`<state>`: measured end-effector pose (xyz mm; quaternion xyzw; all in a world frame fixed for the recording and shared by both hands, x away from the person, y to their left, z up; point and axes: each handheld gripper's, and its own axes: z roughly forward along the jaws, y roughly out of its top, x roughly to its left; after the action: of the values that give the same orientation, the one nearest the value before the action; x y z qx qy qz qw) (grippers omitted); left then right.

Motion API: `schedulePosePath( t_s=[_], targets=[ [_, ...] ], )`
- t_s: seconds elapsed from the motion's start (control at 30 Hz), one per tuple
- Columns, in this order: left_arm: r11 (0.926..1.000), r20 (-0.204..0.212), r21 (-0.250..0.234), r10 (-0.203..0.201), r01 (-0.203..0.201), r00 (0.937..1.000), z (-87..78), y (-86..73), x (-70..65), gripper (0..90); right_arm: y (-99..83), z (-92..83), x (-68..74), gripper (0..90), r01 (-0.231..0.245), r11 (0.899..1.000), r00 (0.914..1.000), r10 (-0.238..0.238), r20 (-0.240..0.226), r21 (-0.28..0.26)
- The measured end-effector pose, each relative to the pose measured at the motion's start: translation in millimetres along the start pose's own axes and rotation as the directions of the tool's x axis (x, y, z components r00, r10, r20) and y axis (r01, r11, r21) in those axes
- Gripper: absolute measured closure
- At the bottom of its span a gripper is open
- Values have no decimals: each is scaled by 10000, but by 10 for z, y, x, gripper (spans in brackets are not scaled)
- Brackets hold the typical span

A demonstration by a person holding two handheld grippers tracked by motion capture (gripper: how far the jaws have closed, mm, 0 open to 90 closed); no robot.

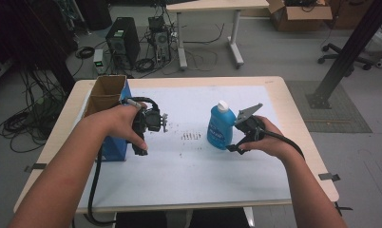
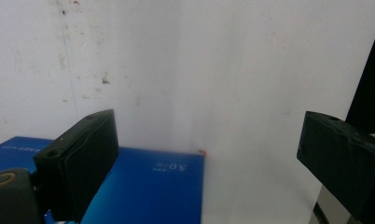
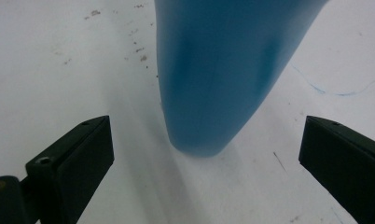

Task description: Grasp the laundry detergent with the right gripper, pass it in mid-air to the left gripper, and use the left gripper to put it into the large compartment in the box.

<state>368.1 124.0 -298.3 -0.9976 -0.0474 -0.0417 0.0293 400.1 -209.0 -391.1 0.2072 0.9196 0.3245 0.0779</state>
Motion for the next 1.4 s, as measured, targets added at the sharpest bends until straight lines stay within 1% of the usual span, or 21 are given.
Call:
schedulePosePath(
  t_s=[0.03,0.17,0.27,0.4,0.5,0.53,0.57,0.7,1.03,1.1,1.13,1.17,1.23,1.27,1.4],
  targets=[
    [10000,0,0,0,0,10000,0,0,0,60,-2,9,1,33,-31,9999,10000,31,-25,-124],
    [10000,114,-64,-2,2,9999,7,-12,-7,61,-3,47,2,30,-139,9993,9999,139,3,-349],
    [10000,125,-79,29,-28,9999,17,-12,-11,60,3,73,7,30,-166,9990,9999,165,-29,-427],
    [10000,157,-69,60,-59,9999,23,-10,-15,60,9,96,4,28,-282,9982,9996,285,50,-528],
    [9999,168,-119,126,-124,9998,19,-5,-22,65,12,114,8,28,-564,9961,9982,577,169,-679],
    [9999,185,-116,82,-80,9998,18,-4,-28,65,11,119,10,27,-625,9953,9978,639,160,-744],
    [9998,175,-104,147,-145,9997,14,-1,-28,65,6,126,12,26,-675,9940,9976,688,120,-860],
    [9998,162,-96,148,-146,9998,13,-4,-33,64,-17,145,11,22,-923,9857,9955,947,102,-1409],
    [9999,157,-89,91,-89,9998,12,-13,-31,63,11,180,70,19,-1012,9698,9940,1080,187,-2221],
    [9999,183,-114,99,-97,9998,15,-13,-37,64,14,187,71,19,-960,9683,9942,1047,260,-2306],
    [9998,174,-119,154,-152,9997,12,-11,-42,64,14,197,76,15,-1034,9640,9920,1178,448,-2449],
    [9998,178,-127,131,-129,9998,11,-14,-47,64,12,203,76,18,-1120,9615,9906,1281,487,-2510],
    [9998,163,-129,123,-121,9998,8,-21,-45,64,11,215,79,16,-1142,9596,9886,1354,662,-2570],
    [9999,161,-114,128,-127,9998,7,-25,-42,64,8,221,79,17,-1211,9562,9872,1441,682,-2664],
    [9998,186,-156,93,-91,9998,15,-34,-41,64,2,237,89,16,-1286,9488,9830,1603,891,-2884]
  ],
)
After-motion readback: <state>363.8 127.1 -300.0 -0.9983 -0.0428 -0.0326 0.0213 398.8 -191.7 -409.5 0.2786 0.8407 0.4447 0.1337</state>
